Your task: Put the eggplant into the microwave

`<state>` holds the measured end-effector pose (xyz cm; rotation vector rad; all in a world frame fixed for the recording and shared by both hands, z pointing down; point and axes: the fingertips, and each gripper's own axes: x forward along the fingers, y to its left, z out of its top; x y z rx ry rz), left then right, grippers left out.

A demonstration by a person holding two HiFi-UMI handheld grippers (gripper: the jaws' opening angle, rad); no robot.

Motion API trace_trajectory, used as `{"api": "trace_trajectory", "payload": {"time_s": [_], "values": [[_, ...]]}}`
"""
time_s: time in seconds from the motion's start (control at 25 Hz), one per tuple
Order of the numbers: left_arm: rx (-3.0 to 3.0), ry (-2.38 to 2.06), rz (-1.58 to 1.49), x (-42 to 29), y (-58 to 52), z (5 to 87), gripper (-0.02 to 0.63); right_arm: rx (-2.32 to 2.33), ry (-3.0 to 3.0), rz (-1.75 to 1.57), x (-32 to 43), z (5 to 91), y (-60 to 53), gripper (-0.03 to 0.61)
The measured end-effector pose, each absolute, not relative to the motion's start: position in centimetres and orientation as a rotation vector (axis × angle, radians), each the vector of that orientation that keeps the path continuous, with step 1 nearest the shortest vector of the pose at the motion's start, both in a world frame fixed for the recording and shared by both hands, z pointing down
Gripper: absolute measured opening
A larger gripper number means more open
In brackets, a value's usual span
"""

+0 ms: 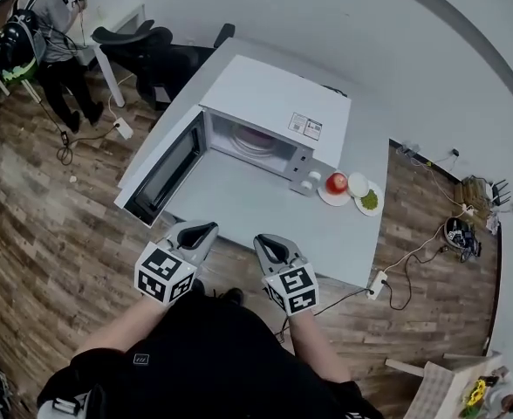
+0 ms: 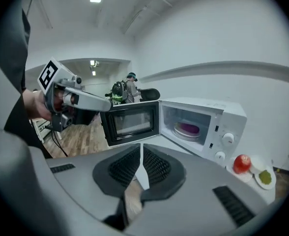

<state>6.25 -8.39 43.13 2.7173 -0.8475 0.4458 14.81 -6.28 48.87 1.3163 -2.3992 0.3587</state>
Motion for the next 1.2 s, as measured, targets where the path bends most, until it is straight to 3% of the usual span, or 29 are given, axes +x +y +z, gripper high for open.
{"api": "trace_trajectory", "payload": {"time_s": [0.52, 1.2], "values": [[2.818, -0.758, 0.287, -1.5, -8.5, 38.4, 0.009, 1.504, -2.471, 0.483, 7.7, 41.7, -4.3, 0.028], [2.878, -0.792, 0.218, 0.8, -7.1, 35.9, 0.009, 1.548, -2.636, 0.365, 9.2, 37.3, -2.5, 0.015]]}}
